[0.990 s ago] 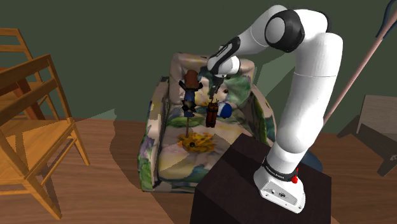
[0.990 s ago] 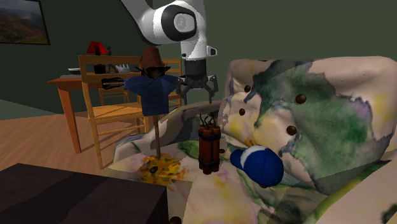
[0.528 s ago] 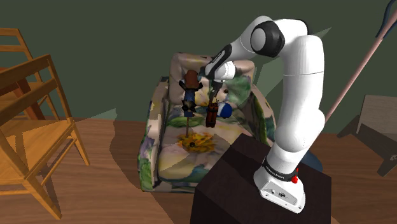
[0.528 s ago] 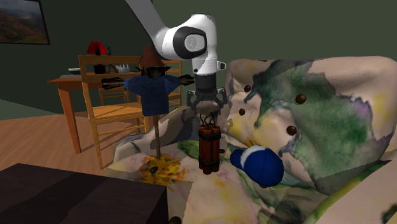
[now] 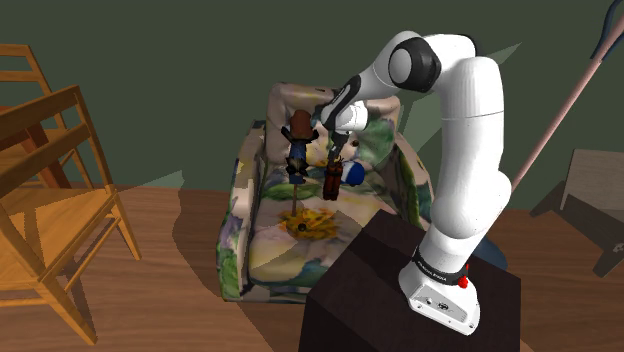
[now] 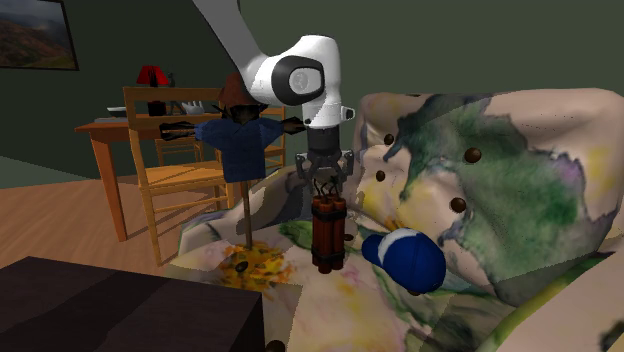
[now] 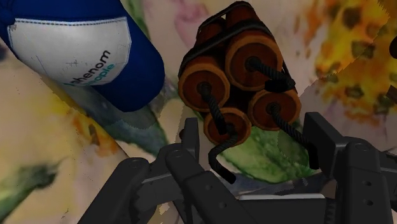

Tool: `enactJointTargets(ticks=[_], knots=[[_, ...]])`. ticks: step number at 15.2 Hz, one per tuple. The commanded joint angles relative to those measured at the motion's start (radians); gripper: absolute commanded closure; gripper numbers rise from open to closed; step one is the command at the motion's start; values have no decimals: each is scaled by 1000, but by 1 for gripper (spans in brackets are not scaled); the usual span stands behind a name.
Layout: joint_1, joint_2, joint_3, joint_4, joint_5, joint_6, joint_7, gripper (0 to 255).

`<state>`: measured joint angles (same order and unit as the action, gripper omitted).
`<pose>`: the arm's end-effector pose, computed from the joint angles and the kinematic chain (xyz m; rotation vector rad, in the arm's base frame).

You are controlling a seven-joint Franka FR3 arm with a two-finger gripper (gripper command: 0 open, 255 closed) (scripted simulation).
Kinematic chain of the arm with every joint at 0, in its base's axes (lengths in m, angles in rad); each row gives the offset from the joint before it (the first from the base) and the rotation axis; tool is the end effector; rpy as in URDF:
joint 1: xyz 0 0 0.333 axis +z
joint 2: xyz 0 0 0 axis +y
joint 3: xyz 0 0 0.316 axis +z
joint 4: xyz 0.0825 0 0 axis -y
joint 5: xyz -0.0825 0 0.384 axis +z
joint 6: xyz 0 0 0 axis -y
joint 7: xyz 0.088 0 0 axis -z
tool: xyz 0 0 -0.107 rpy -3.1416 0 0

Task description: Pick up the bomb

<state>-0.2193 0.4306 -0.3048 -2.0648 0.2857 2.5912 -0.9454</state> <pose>0.5217 -0.3027 0.2423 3.0622 0.3387 0.1856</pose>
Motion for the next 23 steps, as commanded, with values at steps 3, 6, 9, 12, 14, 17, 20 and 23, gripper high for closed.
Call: enactJointTargets(ticks=[3, 6, 9, 12, 14, 17, 20, 23], knots=[[-1, 3, 0, 1, 0, 0, 0, 255], [-1, 2, 0, 0, 1, 0, -1, 255], [6, -18, -9, 0, -12, -20, 9, 255], [15, -48, -21, 2, -31, -50, 23, 255], [20, -68, -28, 4, -43, -71, 32, 255], [28, -96, -39, 9, -62, -103, 45, 255], [34, -124, -48, 16, -80, -135, 58, 255], [38, -142, -53, 23, -93, -159, 67, 255]])
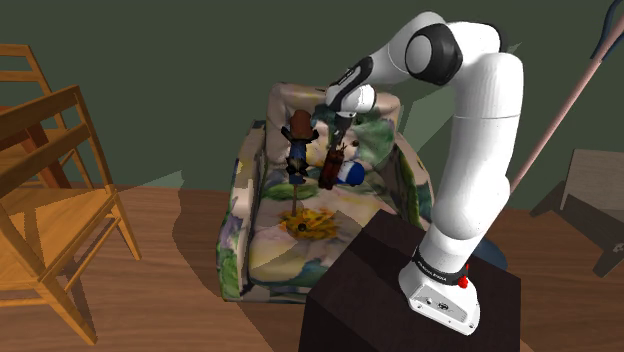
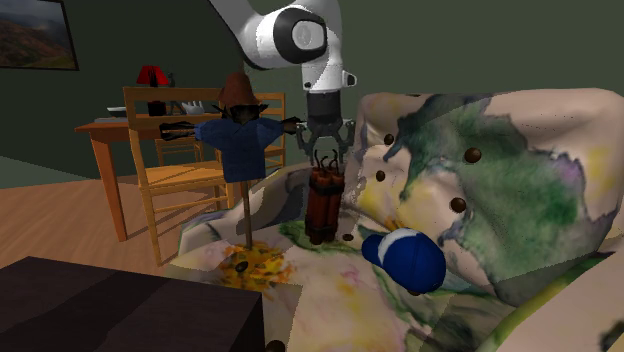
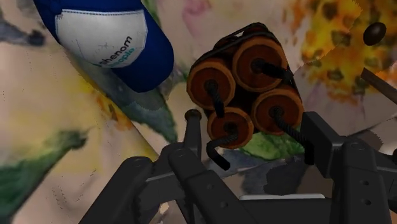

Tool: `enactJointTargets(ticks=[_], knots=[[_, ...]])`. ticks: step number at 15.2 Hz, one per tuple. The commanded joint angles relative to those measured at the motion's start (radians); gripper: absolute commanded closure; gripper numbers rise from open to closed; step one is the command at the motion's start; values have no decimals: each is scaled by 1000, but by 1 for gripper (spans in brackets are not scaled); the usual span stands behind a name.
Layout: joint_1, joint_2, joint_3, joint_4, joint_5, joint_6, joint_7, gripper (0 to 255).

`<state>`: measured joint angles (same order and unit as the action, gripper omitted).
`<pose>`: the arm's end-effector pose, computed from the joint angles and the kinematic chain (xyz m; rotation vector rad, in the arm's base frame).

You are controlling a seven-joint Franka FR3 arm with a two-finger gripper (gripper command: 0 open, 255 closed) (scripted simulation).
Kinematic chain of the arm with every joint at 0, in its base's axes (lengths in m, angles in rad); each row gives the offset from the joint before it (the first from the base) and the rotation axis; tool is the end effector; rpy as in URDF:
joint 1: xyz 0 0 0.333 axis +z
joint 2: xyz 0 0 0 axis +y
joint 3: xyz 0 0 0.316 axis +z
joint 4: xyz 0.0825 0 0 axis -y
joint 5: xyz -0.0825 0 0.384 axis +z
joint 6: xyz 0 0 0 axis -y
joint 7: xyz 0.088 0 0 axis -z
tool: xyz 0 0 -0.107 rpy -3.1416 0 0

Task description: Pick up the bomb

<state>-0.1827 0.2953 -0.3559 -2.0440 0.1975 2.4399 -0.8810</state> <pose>0.5213 -0.3030 0.3167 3.0638 0.3377 0.1817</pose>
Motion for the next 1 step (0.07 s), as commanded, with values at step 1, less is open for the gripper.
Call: enactJointTargets(ticks=[1], knots=[[1, -7, -2, 2, -4, -7, 3, 255]])
